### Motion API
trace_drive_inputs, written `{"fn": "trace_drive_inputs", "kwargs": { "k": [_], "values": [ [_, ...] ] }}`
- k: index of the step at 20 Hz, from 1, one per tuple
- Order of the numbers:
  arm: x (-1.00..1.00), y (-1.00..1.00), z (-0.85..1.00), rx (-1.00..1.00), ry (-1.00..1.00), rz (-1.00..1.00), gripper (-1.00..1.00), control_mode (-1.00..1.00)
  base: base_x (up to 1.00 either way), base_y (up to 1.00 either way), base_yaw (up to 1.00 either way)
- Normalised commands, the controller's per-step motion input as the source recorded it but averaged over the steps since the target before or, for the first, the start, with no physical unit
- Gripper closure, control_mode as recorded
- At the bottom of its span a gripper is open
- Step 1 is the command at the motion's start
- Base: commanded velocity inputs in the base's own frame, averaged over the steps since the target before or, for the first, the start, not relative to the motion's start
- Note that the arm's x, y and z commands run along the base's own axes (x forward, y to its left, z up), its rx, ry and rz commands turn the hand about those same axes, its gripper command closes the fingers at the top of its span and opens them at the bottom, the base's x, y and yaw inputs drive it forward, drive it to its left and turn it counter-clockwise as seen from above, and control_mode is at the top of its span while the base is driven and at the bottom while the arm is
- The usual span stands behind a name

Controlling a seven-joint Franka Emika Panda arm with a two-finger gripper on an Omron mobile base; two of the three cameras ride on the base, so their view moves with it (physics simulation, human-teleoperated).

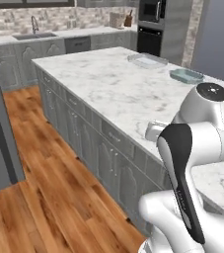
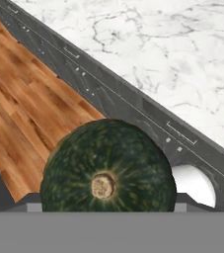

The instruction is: Place the cold items (mushroom and squash) from the fridge in one tupperware on the dining counter. Place the warm items (kebab skewer and hot dog) in the stove area in another tupperware.

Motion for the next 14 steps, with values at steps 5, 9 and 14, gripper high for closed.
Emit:
{"fn": "trace_drive_inputs", "kwargs": {
  "k": [5, 9, 14],
  "values": [
    [0.00, 0.00, 0.00, 0.00, 0.00, 0.00, 1.00, 1.00, -0.91, -0.75, -0.28],
    [0.00, 0.00, 0.00, 0.00, 0.00, 0.00, 1.00, 1.00, -0.87, -0.76, -0.27],
    [0.00, 0.00, 0.00, 0.00, 0.00, 0.00, 1.00, 1.00, 0.22, 0.14, -0.13]
  ]
}}
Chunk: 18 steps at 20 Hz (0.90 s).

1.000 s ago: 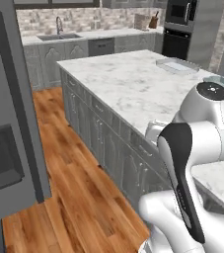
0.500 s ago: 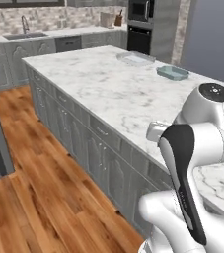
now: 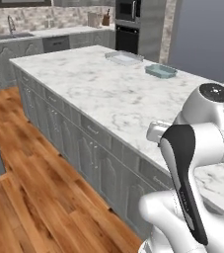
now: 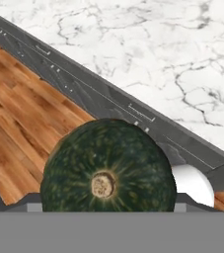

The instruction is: Place the cold items (mushroom and squash) from the fridge in one tupperware on the dining counter. Place the warm items (kebab skewer and hot dog) in the stove area in another tupperware.

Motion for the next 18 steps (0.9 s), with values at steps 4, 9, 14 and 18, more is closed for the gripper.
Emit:
{"fn": "trace_drive_inputs", "kwargs": {
  "k": [4, 9, 14, 18],
  "values": [
    [0.00, 0.00, 0.00, 0.00, 0.00, 0.00, 1.00, 1.00, 0.67, 0.57, -0.11],
    [0.00, 0.00, 0.00, 0.00, 0.00, 0.00, 1.00, 1.00, -0.46, -0.42, -0.27],
    [0.00, 0.00, 0.00, 0.00, 0.00, 0.00, 1.00, 1.00, -1.00, -0.49, -0.32],
    [0.00, 0.00, 0.00, 0.00, 0.00, 0.00, 1.00, 1.00, -1.00, -0.14, -0.34]
  ]
}}
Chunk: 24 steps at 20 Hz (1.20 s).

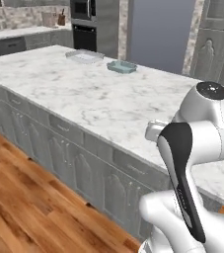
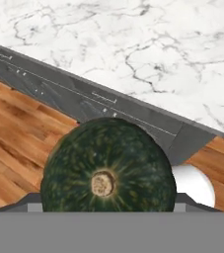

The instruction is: Place the cold items (mushroom and squash) from the fridge in one tupperware on the dining counter. Place the warm items (kebab skewer and hot dog) in the stove area in another tupperware.

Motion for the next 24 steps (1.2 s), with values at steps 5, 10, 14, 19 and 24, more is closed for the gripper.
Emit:
{"fn": "trace_drive_inputs", "kwargs": {
  "k": [5, 10, 14, 19, 24],
  "values": [
    [0.00, 0.00, 0.00, 0.00, 0.00, 0.00, 1.00, 1.00, -1.00, -0.14, -0.39],
    [0.00, 0.00, 0.00, 0.00, 0.00, 0.00, 1.00, 1.00, -1.00, -0.23, -0.41],
    [0.00, 0.00, 0.00, 0.00, 0.00, 0.00, 1.00, 1.00, -0.98, -0.44, -0.39],
    [0.00, 0.00, 0.00, 0.00, 0.00, 0.00, 1.00, 1.00, -0.43, -0.80, -0.25],
    [0.00, 0.00, 0.00, 0.00, 0.00, 0.00, 1.00, 1.00, 0.00, -1.00, -0.07]
  ]
}}
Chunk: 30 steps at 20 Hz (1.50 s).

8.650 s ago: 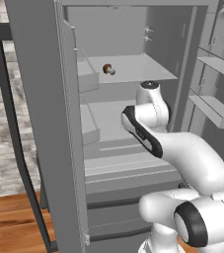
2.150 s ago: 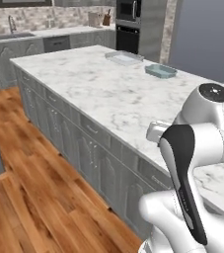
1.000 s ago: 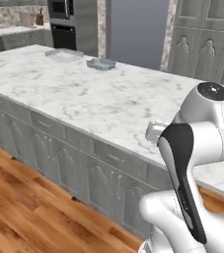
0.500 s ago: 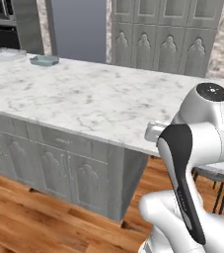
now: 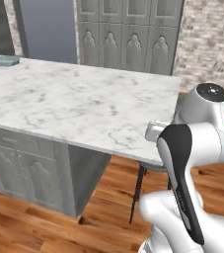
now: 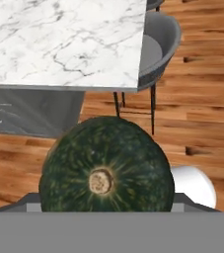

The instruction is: Place the cold items (mushroom and squash) from the fridge in one tupperware on the dining counter. Place the warm items (kebab skewer and hot dog) in the stove area in another tupperware.

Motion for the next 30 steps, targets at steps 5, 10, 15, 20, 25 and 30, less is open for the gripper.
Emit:
{"fn": "trace_drive_inputs", "kwargs": {
  "k": [5, 10, 15, 20, 25, 30],
  "values": [
    [0.00, 0.00, 0.00, 0.00, 0.00, 0.00, 1.00, 1.00, 0.00, -1.00, -0.02],
    [0.00, 0.00, 0.00, 0.00, 0.00, 0.00, 1.00, 1.00, 0.08, -1.00, 0.00],
    [0.00, 0.00, 0.00, 0.00, 0.00, 0.00, 1.00, 1.00, 0.35, -1.00, 0.03],
    [0.00, 0.00, 0.00, 0.00, 0.00, 0.00, 1.00, 1.00, 0.60, -0.98, 0.15],
    [0.00, 0.00, 0.00, 0.00, 0.00, 0.00, 1.00, 1.00, 0.69, -0.95, 0.19],
    [0.00, 0.00, 0.00, 0.00, 0.00, 0.00, 1.00, 1.00, 0.78, -0.77, 0.25]
  ]
}}
